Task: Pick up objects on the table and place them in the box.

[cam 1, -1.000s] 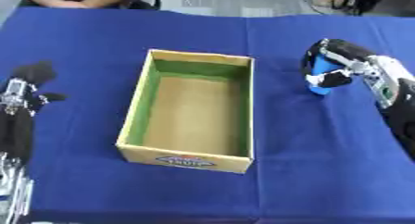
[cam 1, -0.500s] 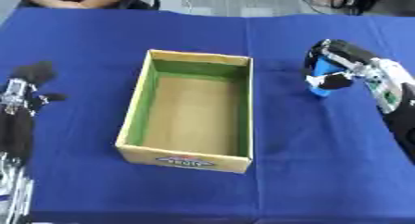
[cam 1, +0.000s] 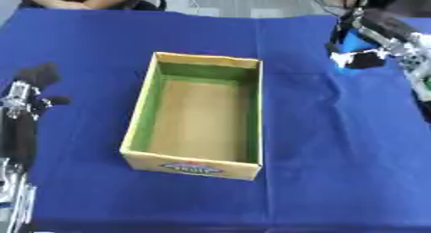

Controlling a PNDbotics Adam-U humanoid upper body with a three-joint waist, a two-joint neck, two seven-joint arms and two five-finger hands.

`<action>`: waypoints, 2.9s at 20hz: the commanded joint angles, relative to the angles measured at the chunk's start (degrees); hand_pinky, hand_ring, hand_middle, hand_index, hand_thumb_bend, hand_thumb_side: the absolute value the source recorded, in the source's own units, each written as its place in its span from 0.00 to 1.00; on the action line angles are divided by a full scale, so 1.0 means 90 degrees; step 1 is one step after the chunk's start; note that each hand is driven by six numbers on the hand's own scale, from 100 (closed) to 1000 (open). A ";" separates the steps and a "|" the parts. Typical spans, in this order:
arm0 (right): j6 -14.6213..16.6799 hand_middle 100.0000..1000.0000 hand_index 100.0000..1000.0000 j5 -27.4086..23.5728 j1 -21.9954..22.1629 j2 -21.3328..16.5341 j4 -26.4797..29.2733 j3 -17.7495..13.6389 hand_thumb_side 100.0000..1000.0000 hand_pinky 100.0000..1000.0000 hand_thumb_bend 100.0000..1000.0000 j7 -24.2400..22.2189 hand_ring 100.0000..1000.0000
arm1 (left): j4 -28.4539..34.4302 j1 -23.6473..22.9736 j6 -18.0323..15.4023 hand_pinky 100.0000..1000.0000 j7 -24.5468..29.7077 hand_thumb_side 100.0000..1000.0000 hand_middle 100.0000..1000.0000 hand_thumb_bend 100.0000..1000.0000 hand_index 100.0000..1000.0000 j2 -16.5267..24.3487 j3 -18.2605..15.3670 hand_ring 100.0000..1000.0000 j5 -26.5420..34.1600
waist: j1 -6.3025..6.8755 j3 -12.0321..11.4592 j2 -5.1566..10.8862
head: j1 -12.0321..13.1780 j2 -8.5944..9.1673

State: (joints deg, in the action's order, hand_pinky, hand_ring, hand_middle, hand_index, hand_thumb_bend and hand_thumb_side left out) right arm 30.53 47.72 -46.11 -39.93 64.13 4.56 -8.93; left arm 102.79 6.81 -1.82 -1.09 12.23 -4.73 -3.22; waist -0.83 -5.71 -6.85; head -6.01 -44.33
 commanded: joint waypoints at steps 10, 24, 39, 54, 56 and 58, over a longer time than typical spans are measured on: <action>0.0013 0.28 0.49 -0.0188 -0.0636 0.0087 0.0699 0.0156 0.26 0.08 0.00 -0.0213 0.12 | 0.0035 0.0015 -0.0013 0.59 0.0024 1.00 0.85 0.37 0.79 0.0117 0.0014 0.85 0.0004 | 0.0014 -0.0005 0.0165 | 0.0016 0.0024; 0.0469 0.28 0.48 -0.0016 -0.1622 0.1653 0.0394 0.0687 0.26 0.09 0.00 -0.0724 0.12 | 0.0013 0.0044 -0.0023 0.59 0.0109 1.00 0.85 0.37 0.79 0.0071 0.0097 0.85 0.0029 | 0.0063 -0.0090 0.0169 | -0.0243 0.0024; 0.0631 0.27 0.47 0.0290 -0.1422 0.2558 -0.0278 0.0754 0.27 0.12 0.00 -0.0602 0.13 | 0.0021 0.0085 -0.0023 0.59 0.0135 1.00 0.85 0.36 0.79 0.0021 0.0124 0.86 0.0048 | 0.0101 -0.0112 0.0135 | -0.0309 0.0024; 0.0264 0.44 0.68 0.1196 -0.0940 0.3487 -0.0835 0.0842 0.49 0.31 0.00 0.0938 0.35 | 0.0022 0.0127 -0.0023 0.59 0.0168 1.00 0.86 0.36 0.79 -0.0033 0.0160 0.86 0.0071 | 0.0119 -0.0134 0.0115 | -0.0286 0.0024; 0.0336 0.61 0.83 0.1302 -0.0883 0.3525 -0.0896 0.0906 0.59 0.49 0.00 0.1099 0.51 | 0.0021 0.0128 -0.0023 0.59 0.0173 1.00 0.86 0.36 0.79 -0.0034 0.0164 0.86 0.0071 | 0.0118 -0.0128 0.0114 | -0.0277 0.0024; 0.0432 0.76 0.94 0.1391 -0.0837 0.3545 -0.0961 0.0948 0.70 0.71 0.00 0.1128 0.69 | 0.0020 0.0129 -0.0023 0.59 0.0174 1.00 0.86 0.36 0.79 -0.0033 0.0165 0.86 0.0071 | 0.0119 -0.0122 0.0114 | -0.0269 0.0024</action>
State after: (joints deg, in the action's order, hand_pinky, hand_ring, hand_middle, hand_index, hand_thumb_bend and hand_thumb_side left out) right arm 34.08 59.63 -53.02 -7.98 55.08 12.96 0.45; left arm 102.26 7.35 -1.82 0.27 11.67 -3.33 -2.72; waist -0.04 -6.81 -6.45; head -8.53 -44.33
